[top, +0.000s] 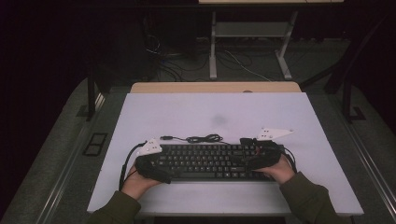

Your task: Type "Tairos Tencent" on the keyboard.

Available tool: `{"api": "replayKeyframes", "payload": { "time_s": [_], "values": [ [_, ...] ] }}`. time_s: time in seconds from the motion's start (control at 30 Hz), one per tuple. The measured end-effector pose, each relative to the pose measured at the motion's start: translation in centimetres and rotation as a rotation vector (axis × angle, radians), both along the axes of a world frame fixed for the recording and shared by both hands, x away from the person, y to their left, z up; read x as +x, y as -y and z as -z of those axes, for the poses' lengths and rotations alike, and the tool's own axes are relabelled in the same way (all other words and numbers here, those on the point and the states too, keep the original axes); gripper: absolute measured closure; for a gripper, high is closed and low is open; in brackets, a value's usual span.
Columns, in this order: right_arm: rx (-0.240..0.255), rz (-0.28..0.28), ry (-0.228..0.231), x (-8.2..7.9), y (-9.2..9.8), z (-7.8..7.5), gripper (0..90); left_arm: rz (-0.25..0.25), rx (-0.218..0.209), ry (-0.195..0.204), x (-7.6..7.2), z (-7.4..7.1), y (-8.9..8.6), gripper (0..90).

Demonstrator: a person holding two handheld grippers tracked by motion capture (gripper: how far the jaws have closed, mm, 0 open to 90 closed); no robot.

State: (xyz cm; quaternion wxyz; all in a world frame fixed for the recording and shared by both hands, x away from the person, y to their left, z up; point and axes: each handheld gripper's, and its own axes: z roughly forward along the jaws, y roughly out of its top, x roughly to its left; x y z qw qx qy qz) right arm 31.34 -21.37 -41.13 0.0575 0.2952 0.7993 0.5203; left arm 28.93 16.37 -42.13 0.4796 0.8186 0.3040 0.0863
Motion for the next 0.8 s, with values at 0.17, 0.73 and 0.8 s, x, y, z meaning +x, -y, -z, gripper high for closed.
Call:
{"api": "replayKeyframes", "payload": {
  "time_s": [0.17,0.73,0.8],
  "values": [
    [-0.005,-0.011,-0.013,0.2,-0.6,0.1,15.0,-0.001,0.002,-0.002,0.0,0.1,0.0,0.0],
    [-0.046,-0.06,-0.04,0.1,-1.6,0.7,32.1,0.002,0.007,0.002,0.0,0.0,0.0,0.0],
    [-0.059,-0.067,-0.04,0.1,-1.7,0.8,37.8,0.002,0.007,0.002,0.0,0.1,0.0,0.0]
  ]
}}
